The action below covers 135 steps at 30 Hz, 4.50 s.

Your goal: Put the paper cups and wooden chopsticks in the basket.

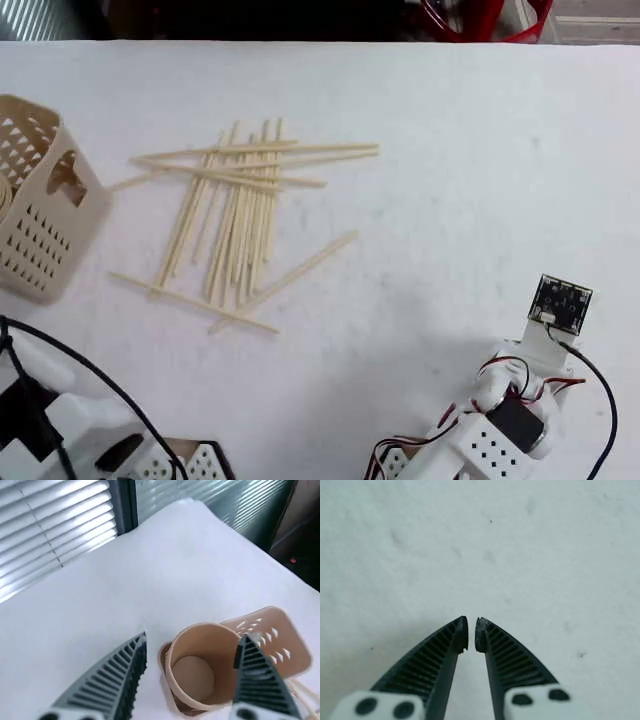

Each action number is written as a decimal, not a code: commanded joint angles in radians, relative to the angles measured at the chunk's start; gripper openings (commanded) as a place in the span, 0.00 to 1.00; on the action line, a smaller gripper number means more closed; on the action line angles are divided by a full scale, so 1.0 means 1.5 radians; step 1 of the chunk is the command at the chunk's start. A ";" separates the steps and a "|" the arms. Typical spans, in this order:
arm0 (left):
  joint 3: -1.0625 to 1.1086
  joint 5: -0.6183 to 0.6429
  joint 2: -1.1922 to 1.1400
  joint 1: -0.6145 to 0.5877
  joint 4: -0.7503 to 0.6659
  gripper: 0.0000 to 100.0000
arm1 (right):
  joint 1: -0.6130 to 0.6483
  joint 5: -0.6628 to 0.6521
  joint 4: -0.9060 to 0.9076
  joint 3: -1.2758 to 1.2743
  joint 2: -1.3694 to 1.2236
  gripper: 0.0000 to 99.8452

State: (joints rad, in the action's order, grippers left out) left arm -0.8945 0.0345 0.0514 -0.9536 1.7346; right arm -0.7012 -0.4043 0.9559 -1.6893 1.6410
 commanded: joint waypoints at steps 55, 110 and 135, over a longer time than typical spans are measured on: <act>0.085 -0.187 0.023 0.274 0.041 0.24 | 0.338 -0.148 0.129 0.175 -0.085 0.05; 0.752 -0.086 -0.255 0.675 -0.457 0.02 | 0.131 -0.144 0.068 -0.002 0.077 0.04; 0.898 -0.084 0.046 0.678 -0.355 0.02 | 0.132 -0.144 0.068 -0.002 0.077 0.04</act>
State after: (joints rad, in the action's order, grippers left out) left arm 0.4511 -0.0959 0.0637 0.0499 1.2344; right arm -0.4941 -0.6222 1.0602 -1.6817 1.7545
